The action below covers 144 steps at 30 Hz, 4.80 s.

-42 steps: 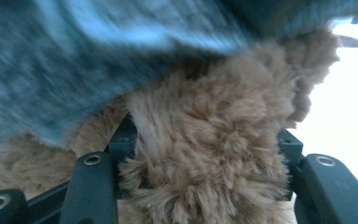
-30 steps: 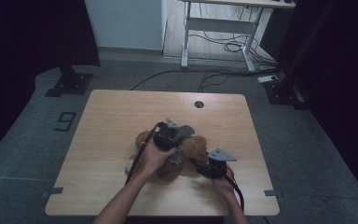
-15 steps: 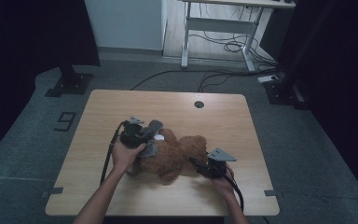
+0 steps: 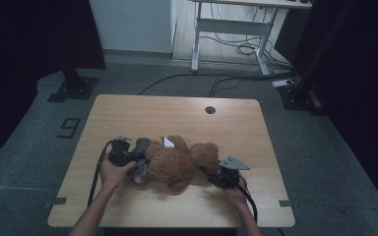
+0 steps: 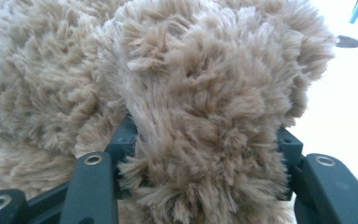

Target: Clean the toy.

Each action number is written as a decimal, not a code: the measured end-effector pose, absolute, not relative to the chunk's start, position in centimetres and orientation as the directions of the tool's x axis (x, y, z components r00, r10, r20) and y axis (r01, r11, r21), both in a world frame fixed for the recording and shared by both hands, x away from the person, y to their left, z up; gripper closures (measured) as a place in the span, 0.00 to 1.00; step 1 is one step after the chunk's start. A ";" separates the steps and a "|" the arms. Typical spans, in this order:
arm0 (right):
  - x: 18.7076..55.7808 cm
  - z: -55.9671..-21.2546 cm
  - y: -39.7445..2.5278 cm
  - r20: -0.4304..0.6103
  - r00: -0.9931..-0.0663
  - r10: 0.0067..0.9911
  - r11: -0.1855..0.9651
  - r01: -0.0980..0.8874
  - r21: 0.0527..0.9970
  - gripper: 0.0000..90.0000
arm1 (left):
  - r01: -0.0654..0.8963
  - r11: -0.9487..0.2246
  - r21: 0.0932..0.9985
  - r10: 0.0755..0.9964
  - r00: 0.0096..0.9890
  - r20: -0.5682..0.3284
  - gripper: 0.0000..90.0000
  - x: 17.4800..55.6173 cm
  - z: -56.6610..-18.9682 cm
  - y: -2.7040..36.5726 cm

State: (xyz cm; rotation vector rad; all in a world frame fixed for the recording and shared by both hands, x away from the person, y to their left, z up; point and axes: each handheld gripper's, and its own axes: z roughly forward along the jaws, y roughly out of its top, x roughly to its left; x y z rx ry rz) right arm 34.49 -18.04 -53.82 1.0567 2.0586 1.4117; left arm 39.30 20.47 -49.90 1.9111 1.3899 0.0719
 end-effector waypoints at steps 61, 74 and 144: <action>35.1 -54.9 -18.8 -0.170 -0.665 0.727 0.362 0.160 0.919 0.47 | 0.624 -0.197 0.756 0.756 0.588 -0.288 0.82 40.4 -43.4 10.0; 34.2 -53.3 -20.2 -0.014 -0.679 0.734 0.246 0.247 0.937 0.19 | 0.574 -0.136 0.807 0.731 0.608 -0.309 0.84 36.8 -46.2 11.8; 35.6 -53.0 -18.5 0.042 -0.620 0.783 0.215 0.334 0.918 0.41 | 0.410 -0.346 0.844 0.658 0.747 -0.093 0.83 36.3 -39.9 0.1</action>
